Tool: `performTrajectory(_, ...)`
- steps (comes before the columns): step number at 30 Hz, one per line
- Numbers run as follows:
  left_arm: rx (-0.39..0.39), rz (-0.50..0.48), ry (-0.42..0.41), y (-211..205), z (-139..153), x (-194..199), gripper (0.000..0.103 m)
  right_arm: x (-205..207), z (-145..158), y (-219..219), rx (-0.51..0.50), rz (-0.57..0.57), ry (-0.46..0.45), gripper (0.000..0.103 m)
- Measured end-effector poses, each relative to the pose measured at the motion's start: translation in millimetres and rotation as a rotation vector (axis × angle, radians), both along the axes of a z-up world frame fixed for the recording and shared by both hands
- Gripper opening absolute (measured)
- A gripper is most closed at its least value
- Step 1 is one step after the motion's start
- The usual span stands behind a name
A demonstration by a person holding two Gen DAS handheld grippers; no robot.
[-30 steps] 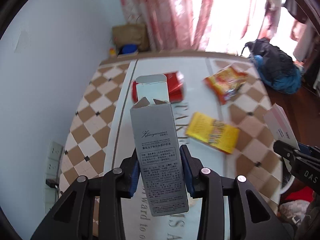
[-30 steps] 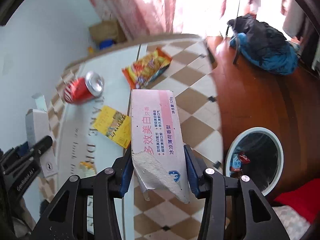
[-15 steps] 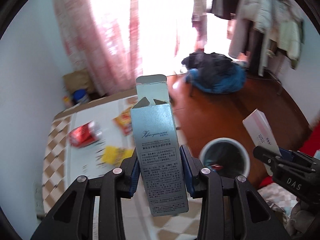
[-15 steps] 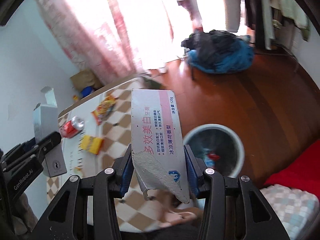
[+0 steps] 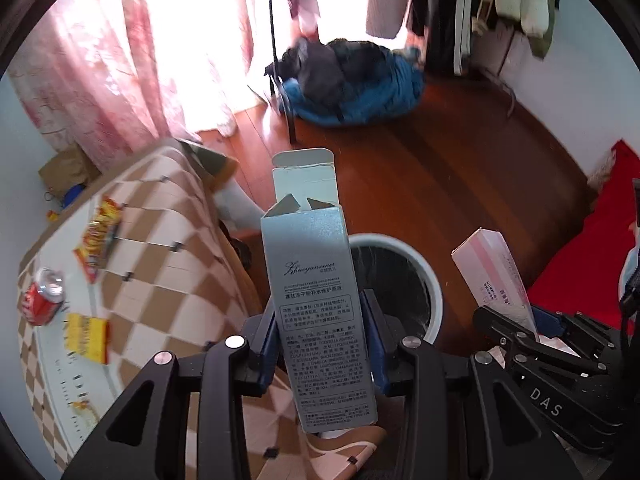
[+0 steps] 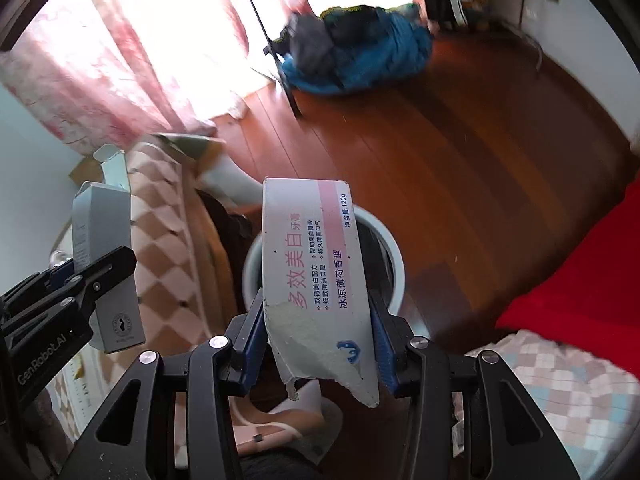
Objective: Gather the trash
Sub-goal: 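Carry the silver box in left tool while right tool carries the pink box to the bin, then open both tools over the bin, dropping both boxes inside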
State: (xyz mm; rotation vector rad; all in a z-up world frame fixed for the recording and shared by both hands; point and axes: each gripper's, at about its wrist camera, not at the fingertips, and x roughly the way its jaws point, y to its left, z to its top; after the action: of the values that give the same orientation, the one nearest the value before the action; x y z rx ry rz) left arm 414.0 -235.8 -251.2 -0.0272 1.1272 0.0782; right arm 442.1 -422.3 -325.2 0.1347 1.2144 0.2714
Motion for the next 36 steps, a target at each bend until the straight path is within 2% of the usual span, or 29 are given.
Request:
performTrajectory(8,-0.006,-0.051,0.133,-17,-71,39,0.034,41,-80,-12,0.011,-0.03,0.132,0.048)
performTrajectory(14,-0.013,-0.034,0.188,-16,-99,57,0.035,65,-117,-5,-0.006,-0.02,0.187,0.049)
performTrajectory(17,-0.019,-0.023,0.204,-15,-106,59,0.036,75,-128,-2,-0.019,-0.019,0.197,0.052)
performTrajectory(20,-0.022,-0.007,0.209,-15,-106,60,0.04,80,-131,0,-0.016,-0.022,0.197,0.055)
performTrajectory(22,-0.011,0.007,0.21,-13,-104,59,0.065,81,-129,1,-0.025,-0.024,0.2,0.06)
performTrajectory(23,-0.004,0.014,0.207,-13,-103,58,0.068,80,-128,0,-0.028,-0.024,0.2,0.069)
performTrajectory(26,-0.009,0.029,0.208,-8,-99,55,0.076,75,-118,2,-0.042,-0.019,0.186,0.076)
performTrajectory(30,-0.011,0.044,0.2,-4,-90,46,0.092,66,-100,1,-0.069,-0.023,0.167,0.095)
performTrajectory(32,-0.013,0.051,0.19,-1,-83,41,0.093,62,-92,0,-0.08,-0.025,0.161,0.102)
performTrajectory(36,-0.013,0.06,0.17,4,-68,33,0.096,52,-75,-3,-0.111,-0.025,0.149,0.103)
